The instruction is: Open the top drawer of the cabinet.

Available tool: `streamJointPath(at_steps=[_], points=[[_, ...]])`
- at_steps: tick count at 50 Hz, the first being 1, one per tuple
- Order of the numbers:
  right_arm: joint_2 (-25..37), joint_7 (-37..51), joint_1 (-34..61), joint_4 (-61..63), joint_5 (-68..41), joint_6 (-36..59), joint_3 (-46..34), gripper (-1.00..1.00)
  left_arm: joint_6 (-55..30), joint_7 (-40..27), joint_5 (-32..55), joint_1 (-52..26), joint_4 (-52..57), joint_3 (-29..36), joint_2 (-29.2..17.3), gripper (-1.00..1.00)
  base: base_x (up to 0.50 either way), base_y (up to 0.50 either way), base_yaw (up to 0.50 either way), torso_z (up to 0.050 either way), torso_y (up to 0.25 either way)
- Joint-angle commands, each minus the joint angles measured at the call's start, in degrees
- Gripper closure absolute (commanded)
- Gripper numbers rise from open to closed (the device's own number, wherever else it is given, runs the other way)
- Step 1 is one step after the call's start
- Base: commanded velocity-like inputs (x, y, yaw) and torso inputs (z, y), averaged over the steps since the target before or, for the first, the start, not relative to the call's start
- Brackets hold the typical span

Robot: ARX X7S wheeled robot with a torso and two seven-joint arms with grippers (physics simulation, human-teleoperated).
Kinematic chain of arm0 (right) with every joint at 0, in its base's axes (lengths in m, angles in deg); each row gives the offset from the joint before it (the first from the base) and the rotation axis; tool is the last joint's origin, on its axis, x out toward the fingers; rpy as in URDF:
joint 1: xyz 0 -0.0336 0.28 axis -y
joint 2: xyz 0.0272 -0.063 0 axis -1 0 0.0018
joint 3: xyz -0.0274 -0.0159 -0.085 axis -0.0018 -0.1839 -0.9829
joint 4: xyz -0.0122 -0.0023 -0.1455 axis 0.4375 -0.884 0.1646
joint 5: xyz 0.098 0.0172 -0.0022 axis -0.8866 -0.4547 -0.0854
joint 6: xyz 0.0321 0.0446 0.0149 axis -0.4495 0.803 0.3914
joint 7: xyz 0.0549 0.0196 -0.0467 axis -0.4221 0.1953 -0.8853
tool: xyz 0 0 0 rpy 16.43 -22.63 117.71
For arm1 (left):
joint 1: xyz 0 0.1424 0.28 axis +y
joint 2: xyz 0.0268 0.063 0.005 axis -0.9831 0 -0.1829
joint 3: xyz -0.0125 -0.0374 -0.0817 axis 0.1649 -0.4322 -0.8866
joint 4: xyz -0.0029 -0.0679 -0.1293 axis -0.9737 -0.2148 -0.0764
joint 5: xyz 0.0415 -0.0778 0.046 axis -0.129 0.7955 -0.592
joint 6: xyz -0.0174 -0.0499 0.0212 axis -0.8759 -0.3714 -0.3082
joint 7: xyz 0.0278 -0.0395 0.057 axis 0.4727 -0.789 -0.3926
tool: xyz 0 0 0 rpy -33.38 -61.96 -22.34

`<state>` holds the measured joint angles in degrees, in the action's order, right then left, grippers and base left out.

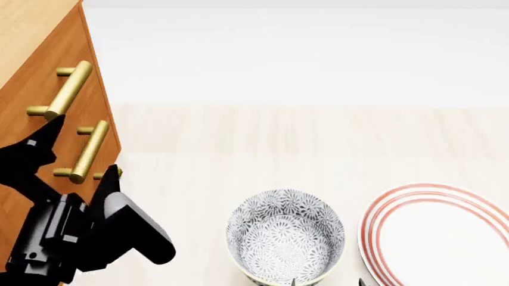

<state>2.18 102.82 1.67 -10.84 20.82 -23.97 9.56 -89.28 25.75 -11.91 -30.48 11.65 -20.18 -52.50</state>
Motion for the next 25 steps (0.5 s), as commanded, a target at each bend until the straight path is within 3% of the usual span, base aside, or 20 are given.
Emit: streamJointPath(at_steps=[1,25], points=[[0.2,0.1,0.1,-0.2,-0.2,-0.2,-0.3,-1.0,-3.5,2.1,-4.0,-3.5,0.9,3.4,-2.0,-1.0,0.0,0.0,0.0,0.0,0.0],[0.5,0.4,0.4,-0.8,-0.8,-0.5,-0.7,-1.0,-5.2,5.3,-8.1,-9.3,-2.7,8.3,-2.9,-1.0,0.0,0.0,0.0,0.0,0.0]])
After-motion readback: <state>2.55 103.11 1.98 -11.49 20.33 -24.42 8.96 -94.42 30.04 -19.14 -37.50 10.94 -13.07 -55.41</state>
